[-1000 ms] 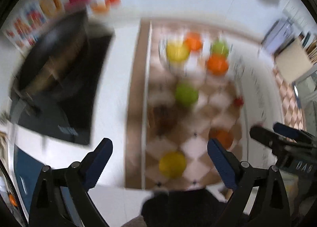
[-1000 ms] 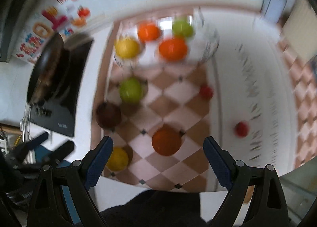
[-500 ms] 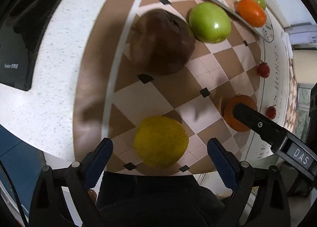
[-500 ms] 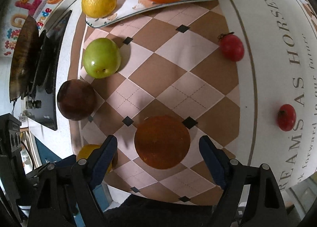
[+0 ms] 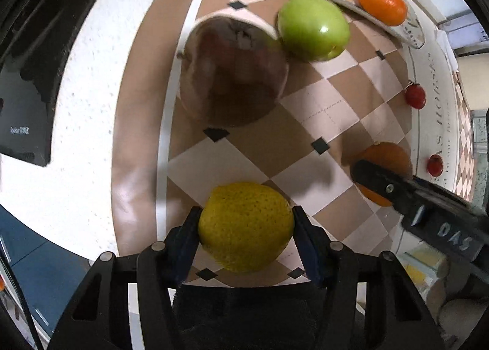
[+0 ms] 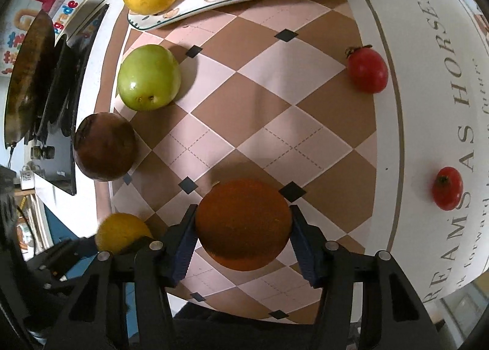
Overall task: Organize fruits
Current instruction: 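Grasp the brown orange with the right tool while the left tool grasps a yellow lemon, then place the lemon on the plate with the left tool while the right tool places the brown orange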
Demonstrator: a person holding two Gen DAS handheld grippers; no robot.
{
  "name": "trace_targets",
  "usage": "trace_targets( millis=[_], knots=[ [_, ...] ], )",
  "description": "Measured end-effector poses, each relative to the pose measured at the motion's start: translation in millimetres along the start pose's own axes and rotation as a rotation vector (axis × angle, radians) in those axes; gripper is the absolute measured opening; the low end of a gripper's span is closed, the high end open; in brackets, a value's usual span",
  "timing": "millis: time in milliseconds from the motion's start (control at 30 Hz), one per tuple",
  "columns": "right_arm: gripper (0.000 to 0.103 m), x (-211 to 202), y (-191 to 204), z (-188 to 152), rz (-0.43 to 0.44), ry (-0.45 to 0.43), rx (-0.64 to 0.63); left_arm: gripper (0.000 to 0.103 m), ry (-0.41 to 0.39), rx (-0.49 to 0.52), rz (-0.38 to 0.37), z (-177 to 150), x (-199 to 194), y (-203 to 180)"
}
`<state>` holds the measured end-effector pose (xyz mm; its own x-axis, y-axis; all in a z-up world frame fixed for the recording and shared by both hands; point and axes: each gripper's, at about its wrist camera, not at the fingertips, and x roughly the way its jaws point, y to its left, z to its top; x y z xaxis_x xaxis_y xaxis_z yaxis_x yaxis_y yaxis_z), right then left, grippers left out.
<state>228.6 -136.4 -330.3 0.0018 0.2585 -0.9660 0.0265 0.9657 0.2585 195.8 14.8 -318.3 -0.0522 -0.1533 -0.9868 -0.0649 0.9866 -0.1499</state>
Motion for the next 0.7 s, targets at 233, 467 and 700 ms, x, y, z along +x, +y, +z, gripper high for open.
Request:
trace_targets(
  millis=[233,467,700],
  knots=[
    [0.059,-46,-17,15,0.056,-0.095,0.031,0.055,-0.128,0.054,-0.030,14,-56,-28],
    [0.059,-98,-40,69,0.110,-0.205,0.081,0.055,-0.269,0.111,-0.081,92,-126,-52],
    [0.059,-113,-72,149,0.095,-0.255,0.133,0.055,-0.312,0.127,0.008,195,-143,-44]
  ],
)
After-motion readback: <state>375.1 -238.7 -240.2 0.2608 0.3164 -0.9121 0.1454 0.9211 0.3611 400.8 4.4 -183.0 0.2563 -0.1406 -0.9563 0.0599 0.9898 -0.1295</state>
